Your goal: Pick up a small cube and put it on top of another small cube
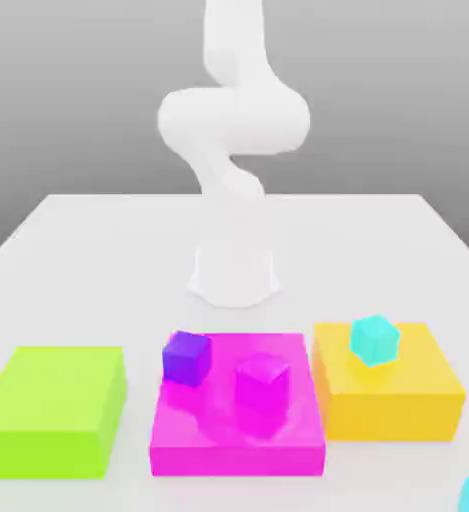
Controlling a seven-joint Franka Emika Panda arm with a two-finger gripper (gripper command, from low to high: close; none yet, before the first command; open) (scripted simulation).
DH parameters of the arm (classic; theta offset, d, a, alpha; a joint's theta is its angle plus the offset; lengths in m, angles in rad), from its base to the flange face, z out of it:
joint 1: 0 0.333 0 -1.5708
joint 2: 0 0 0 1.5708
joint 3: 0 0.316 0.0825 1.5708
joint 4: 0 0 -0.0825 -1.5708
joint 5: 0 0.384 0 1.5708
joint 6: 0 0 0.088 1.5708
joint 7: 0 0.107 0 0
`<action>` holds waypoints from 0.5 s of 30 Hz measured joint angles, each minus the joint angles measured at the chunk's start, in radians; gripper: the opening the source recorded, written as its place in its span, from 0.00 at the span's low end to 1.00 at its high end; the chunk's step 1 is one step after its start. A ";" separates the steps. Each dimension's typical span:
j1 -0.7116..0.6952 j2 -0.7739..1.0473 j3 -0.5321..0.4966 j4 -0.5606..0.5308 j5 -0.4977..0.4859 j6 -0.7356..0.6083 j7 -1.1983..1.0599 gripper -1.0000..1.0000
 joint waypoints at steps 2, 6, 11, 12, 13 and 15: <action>0.030 0.077 -0.001 0.012 0.003 0.016 -0.048 0.50; 0.085 0.224 0.002 0.035 0.011 0.048 -0.140 0.50; 0.142 0.405 0.016 0.063 0.022 0.086 -0.255 0.50; 0.152 0.441 0.020 0.069 0.023 0.094 -0.277 0.50; 0.161 0.478 0.025 0.075 0.024 0.102 -0.299 0.50; 0.179 0.550 0.036 0.086 0.025 0.117 -0.342 0.50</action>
